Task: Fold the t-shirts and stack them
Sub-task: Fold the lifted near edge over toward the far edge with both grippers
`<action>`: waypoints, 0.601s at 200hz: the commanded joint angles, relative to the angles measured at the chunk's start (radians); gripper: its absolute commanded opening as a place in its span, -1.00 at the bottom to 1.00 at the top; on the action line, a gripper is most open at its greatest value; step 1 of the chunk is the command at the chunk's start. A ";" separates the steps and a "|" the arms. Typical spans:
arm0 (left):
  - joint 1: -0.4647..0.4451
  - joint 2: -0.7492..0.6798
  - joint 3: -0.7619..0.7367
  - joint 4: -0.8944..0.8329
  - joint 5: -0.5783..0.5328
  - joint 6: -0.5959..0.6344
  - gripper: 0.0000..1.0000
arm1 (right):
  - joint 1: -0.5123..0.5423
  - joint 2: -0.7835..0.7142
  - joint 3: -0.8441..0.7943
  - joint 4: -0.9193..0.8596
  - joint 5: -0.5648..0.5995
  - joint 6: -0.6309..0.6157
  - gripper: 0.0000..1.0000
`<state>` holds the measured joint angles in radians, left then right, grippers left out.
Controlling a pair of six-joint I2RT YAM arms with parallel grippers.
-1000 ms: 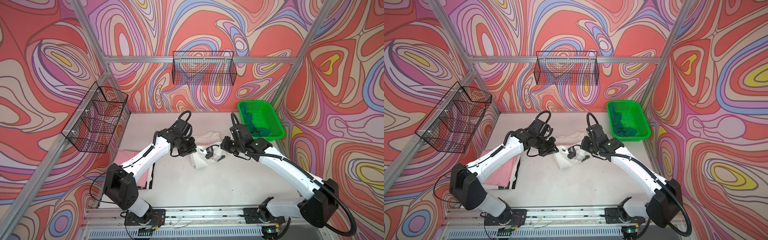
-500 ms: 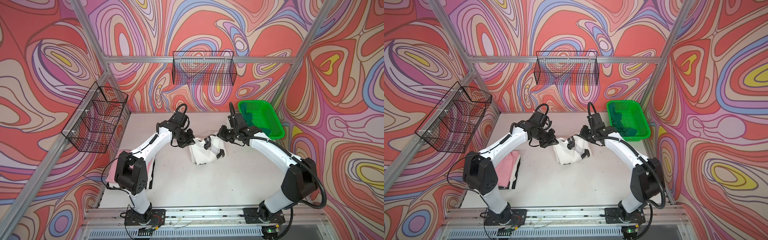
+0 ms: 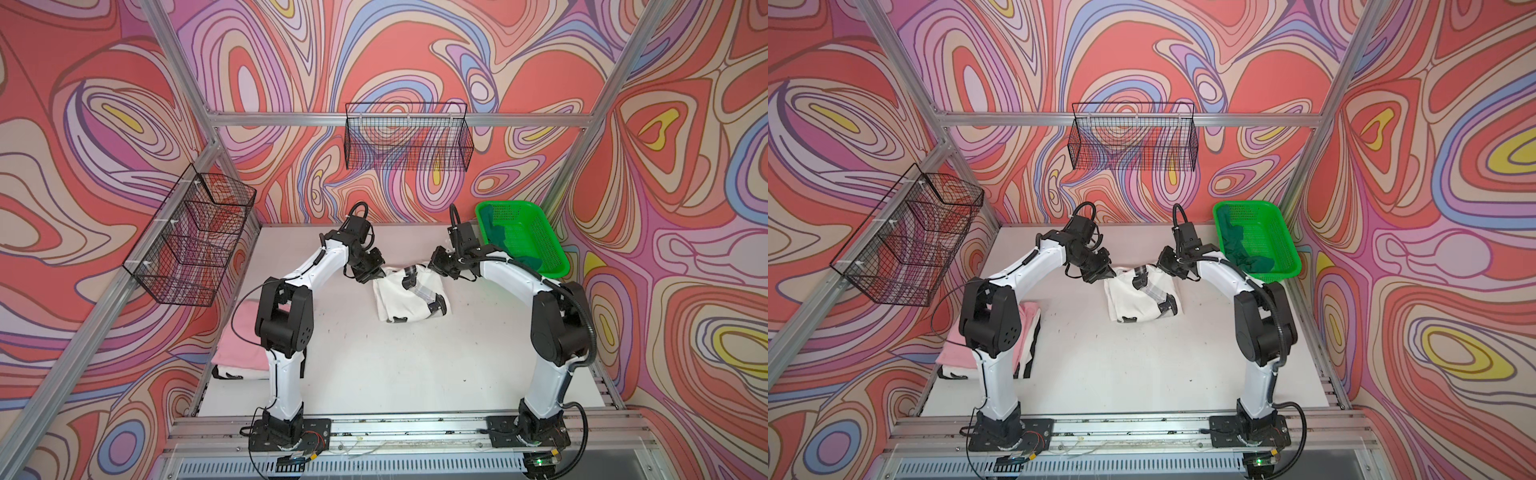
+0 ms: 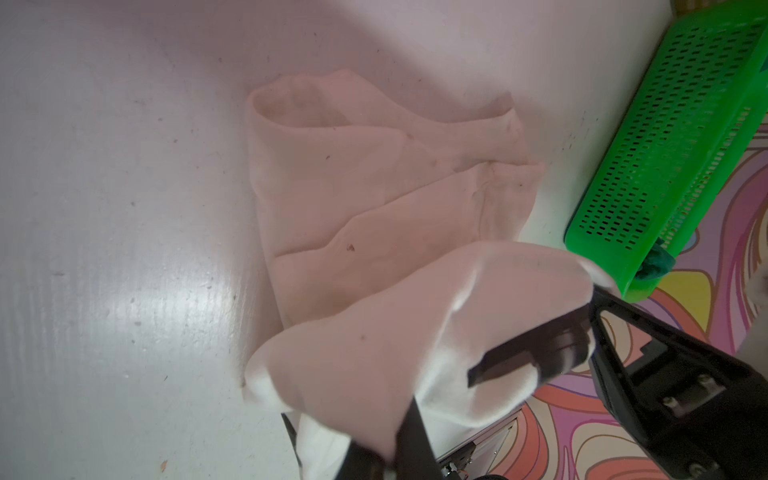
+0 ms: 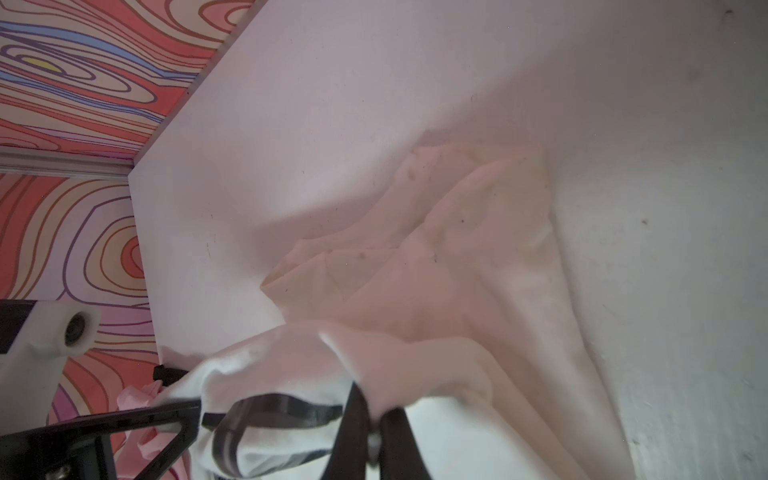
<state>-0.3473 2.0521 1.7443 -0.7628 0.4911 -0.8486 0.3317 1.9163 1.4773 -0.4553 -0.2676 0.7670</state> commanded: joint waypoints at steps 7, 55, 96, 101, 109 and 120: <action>0.013 0.084 0.093 -0.030 0.020 0.017 -1.00 | -0.020 0.057 0.034 0.040 -0.019 -0.008 -1.00; 0.018 0.213 0.233 -0.079 0.015 0.034 -0.92 | -0.049 0.121 0.042 0.059 0.005 -0.009 -1.00; 0.018 0.315 0.359 -0.136 0.017 0.059 -0.76 | -0.057 0.152 0.021 0.085 0.006 0.010 -1.00; 0.019 0.322 0.364 -0.135 0.026 0.059 -0.75 | -0.058 0.155 0.022 0.084 0.006 0.013 -1.00; 0.018 0.331 0.368 -0.130 0.028 0.057 -0.72 | -0.058 0.158 0.025 0.080 0.008 0.015 -1.00; 0.019 0.343 0.387 -0.138 0.025 0.064 -0.64 | -0.058 0.155 0.030 0.075 0.017 0.013 -1.00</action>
<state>-0.3340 2.3573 2.0876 -0.8387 0.5060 -0.8108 0.2783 2.0529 1.4921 -0.3908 -0.2775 0.7719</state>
